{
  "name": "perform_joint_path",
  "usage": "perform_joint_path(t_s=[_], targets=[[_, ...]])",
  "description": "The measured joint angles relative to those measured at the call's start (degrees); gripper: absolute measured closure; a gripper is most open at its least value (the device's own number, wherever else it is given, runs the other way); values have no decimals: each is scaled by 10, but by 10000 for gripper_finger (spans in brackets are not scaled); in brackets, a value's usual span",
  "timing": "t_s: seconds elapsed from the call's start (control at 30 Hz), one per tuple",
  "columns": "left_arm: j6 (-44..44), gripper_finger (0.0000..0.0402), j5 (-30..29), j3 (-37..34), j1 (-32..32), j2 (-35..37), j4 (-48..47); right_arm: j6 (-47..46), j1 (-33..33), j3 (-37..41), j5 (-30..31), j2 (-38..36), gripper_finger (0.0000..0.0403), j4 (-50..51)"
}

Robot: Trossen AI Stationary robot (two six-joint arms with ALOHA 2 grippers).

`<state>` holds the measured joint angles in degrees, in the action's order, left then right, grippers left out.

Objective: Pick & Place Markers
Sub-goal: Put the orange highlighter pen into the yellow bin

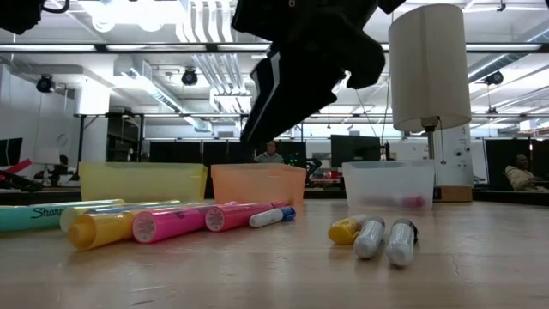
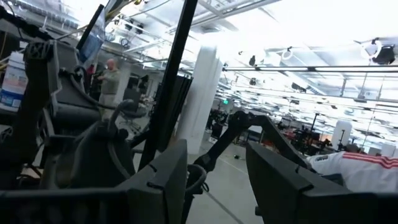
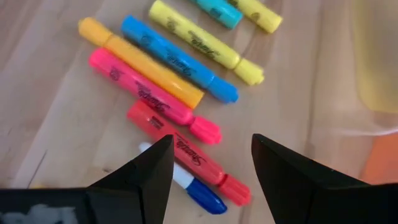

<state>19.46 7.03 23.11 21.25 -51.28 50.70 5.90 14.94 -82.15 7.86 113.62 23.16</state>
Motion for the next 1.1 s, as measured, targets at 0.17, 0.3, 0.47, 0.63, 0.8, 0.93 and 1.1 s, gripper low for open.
perform_joint_path(t_s=[0.17,0.3,0.47,0.63,0.8,0.93,1.1], targets=[[-1,243,0,0,1,1,-2,19,-2,0,-12,25,193,-15],[-1,243,0,0,2,1,-2,31,-9,0,-19,46,193,-22],[0,243,0,-1,4,1,-2,38,-10,0,-27,61,193,-22],[0,243,0,-1,4,1,-2,47,-10,-1,-39,72,193,-24],[0,243,0,-1,3,1,-2,42,-13,0,-41,82,193,-21],[0,243,0,-1,3,1,-2,20,-21,0,-71,81,198,-24],[0,243,0,-1,3,1,-2,-13,-35,0,-109,81,233,-22]])
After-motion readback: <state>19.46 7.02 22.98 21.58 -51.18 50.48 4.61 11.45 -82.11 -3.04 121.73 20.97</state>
